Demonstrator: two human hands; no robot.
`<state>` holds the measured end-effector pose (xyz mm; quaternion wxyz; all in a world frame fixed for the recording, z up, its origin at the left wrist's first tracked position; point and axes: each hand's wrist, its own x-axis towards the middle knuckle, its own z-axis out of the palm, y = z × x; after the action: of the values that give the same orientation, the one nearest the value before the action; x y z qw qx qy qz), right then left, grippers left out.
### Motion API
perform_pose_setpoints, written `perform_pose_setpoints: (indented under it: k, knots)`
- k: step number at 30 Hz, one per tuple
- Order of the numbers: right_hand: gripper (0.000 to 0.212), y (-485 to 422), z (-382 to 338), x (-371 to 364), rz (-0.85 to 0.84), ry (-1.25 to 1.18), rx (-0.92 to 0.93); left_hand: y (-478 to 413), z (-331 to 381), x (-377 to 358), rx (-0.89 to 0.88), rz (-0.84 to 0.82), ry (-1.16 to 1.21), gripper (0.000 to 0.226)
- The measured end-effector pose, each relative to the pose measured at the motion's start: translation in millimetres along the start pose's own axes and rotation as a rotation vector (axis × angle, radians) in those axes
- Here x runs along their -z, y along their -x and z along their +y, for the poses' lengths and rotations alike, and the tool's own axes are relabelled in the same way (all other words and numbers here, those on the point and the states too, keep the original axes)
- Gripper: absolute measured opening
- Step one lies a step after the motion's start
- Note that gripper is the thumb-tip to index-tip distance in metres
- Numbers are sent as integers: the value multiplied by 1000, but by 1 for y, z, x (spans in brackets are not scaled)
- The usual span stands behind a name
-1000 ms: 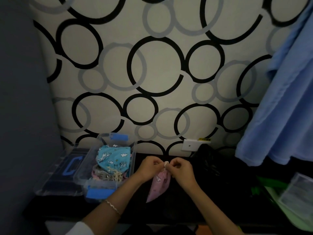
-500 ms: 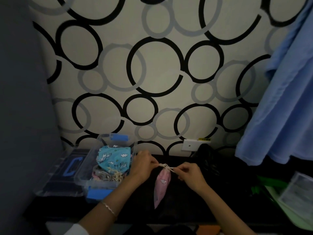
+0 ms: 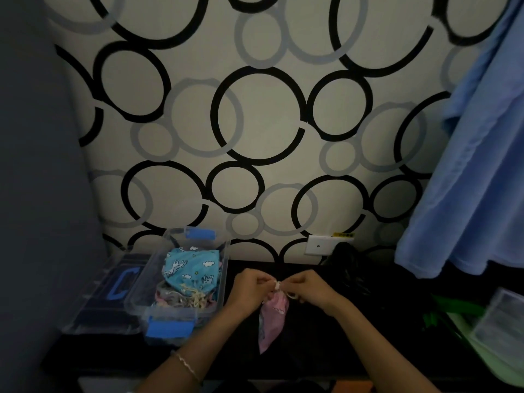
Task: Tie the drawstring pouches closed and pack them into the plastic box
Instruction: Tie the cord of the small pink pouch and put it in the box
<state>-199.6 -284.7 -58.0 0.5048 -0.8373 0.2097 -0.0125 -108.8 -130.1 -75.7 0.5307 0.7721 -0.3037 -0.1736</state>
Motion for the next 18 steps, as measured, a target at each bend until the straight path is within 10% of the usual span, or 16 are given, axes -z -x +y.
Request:
perform_pose_setpoints:
  k: [18]
  knots:
    - [30, 0, 3, -13, 86, -182, -99, 17, 8, -12, -250, 131, -187, 20]
